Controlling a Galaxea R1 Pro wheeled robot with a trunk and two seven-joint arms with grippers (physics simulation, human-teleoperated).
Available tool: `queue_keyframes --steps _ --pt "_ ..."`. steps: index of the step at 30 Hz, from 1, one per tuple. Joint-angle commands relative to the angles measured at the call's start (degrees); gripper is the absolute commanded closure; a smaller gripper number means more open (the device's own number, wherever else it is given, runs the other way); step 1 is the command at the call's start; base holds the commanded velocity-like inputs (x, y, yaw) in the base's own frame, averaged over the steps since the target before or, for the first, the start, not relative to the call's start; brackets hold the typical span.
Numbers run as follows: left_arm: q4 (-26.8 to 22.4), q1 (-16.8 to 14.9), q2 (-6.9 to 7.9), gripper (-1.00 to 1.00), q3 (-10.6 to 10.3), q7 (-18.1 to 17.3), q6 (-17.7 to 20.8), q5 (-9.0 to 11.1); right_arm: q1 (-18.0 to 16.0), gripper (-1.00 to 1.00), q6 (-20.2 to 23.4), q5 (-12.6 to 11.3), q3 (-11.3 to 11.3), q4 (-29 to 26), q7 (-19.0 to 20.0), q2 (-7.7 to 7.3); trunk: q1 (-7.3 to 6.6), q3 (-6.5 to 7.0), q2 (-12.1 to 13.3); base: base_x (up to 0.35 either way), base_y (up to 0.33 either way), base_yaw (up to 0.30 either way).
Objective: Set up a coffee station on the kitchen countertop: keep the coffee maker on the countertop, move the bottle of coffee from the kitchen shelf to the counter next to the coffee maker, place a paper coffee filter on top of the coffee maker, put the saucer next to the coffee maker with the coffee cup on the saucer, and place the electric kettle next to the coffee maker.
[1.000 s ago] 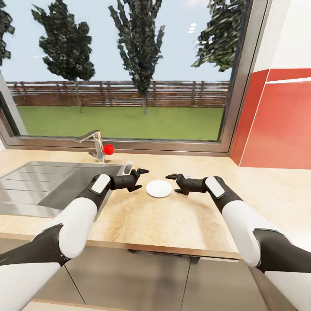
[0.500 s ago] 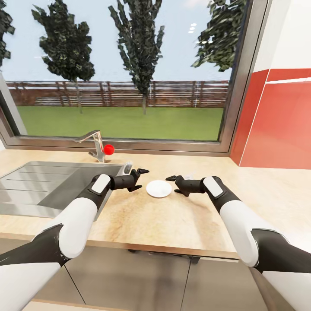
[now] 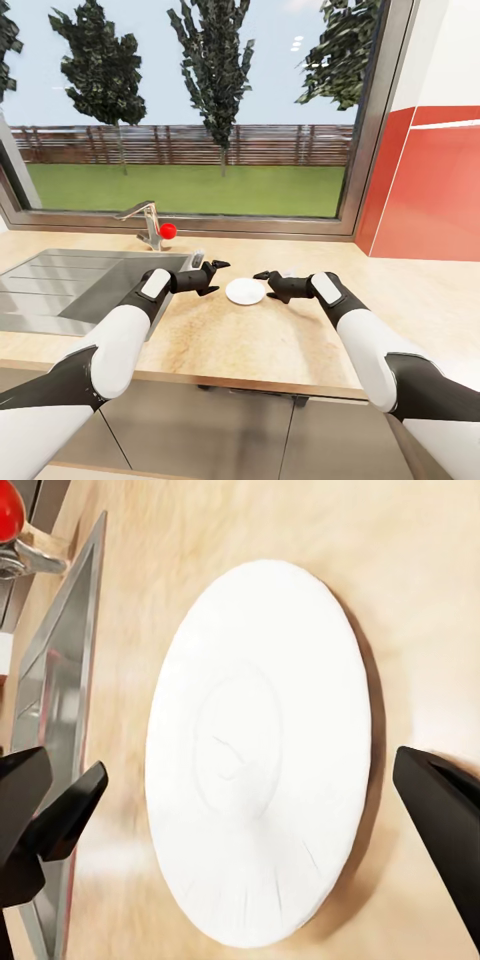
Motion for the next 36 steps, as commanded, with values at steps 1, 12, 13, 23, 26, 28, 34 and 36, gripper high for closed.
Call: queue_keyframes --steps 1,12,13,23,26,28,34,36 --pt "0.0 -0.1 -0.09 -1.0 0.4 -0.2 0.3 -0.5 0.0 -1.0 0.4 1.3 -0.3 0.0 0.1 0.08 0.0 -0.07 0.0 0.0 0.0 0.0" --pt "0.1 -0.1 -1.78 -1.0 -0.3 2.4 0.3 -0.8 0.0 -1.0 0.4 1.3 -0.3 0.1 0.1 0.11 0.0 -0.07 0.0 0.0 0.0 0.0" --pt "0.1 -0.1 -1.87 -1.0 -0.3 2.6 0.3 -0.8 0.0 -1.0 0.4 1.3 -0.3 0.1 0.1 0.11 0.0 -0.07 0.0 0.0 0.0 0.0" --pt "0.0 -0.1 -2.81 -1.0 -0.4 3.1 0.4 -0.8 0.0 -1.0 0.4 1.3 -0.3 0.1 0.1 0.16 0.0 -0.07 0.0 0.0 0.0 0.0" --pt "-0.1 -0.1 -2.91 -1.0 -0.4 3.1 0.4 -0.8 0.0 -1.0 0.4 1.2 -0.3 0.1 0.1 0.34 0.0 -0.07 0.0 0.0 0.0 0.0" --pt "-0.1 -0.1 -2.93 -1.0 -0.4 3.1 0.3 -0.8 0.0 -1.0 0.4 1.3 -0.3 0.1 0.1 0.6 0.0 -0.07 0.0 0.0 0.0 0.0" --pt "-0.1 -0.1 -2.95 -1.0 -0.6 3.2 0.3 -0.8 0.0 -1.0 0.4 1.3 -0.2 0.1 0.1 0.94 0.0 -0.07 0.0 0.0 0.0 0.0" --pt "-0.1 -0.1 -2.92 -1.0 -0.7 3.3 0.3 -0.8 0.0 -1.0 0.3 1.3 -0.2 0.1 0.1 0.96 0.0 -0.07 0.0 0.0 0.0 0.0"
